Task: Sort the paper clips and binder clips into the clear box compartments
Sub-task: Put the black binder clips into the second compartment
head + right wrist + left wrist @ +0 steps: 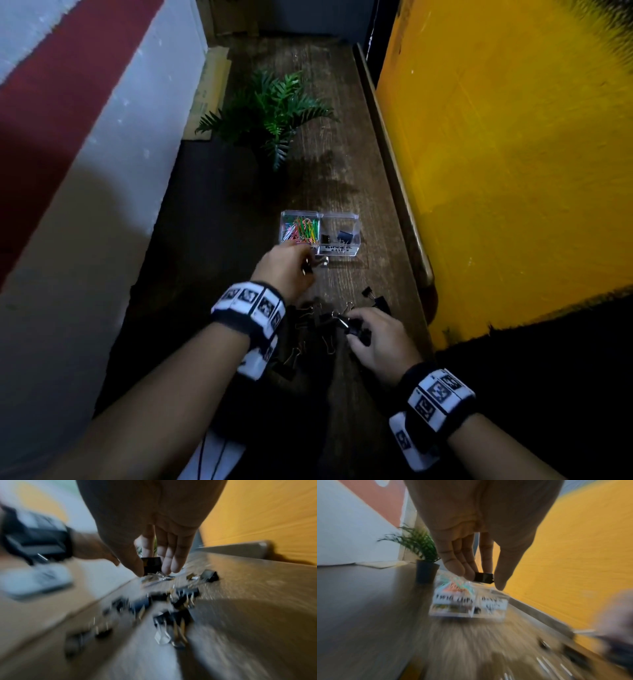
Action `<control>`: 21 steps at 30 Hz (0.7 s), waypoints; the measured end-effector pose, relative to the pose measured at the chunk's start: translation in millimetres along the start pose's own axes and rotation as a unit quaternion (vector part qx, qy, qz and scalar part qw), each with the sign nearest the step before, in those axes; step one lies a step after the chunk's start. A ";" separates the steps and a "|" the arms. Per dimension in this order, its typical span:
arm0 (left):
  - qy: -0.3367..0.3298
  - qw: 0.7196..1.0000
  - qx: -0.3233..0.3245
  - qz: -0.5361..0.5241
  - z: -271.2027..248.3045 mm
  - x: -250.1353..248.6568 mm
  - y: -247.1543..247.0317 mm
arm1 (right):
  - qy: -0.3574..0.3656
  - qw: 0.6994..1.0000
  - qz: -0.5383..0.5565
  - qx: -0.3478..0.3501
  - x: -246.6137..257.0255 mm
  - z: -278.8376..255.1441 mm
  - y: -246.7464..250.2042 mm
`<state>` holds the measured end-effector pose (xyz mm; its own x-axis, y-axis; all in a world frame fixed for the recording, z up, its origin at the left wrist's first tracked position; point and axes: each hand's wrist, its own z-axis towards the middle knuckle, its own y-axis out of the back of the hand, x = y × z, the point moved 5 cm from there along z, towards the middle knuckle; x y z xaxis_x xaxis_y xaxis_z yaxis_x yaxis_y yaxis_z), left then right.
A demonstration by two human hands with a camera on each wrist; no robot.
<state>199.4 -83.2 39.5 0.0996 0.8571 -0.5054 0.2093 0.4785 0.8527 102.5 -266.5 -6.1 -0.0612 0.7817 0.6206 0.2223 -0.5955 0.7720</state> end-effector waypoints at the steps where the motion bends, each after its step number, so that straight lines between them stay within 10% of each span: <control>1: -0.006 1.000 -0.001 0.004 14.0 -3.8 1.8 | -0.014 0.999 0.022 -0.024 -0.5 -1.3 5.0; 11: -0.037 0.995 0.051 0.079 93.7 -35.8 -13.7 | -0.008 0.993 0.050 -0.106 2.3 29.6 46.1; 21: -0.027 0.998 -0.047 -0.021 39.3 1.8 -14.3 | -0.013 0.998 -0.009 -0.066 19.6 137.8 55.8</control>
<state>234.7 -96.0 21.2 0.1455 0.8257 -0.5451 0.1224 0.5317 0.8380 247.8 -258.9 30.2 -0.0385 0.7962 0.6038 0.0915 -0.5989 0.7956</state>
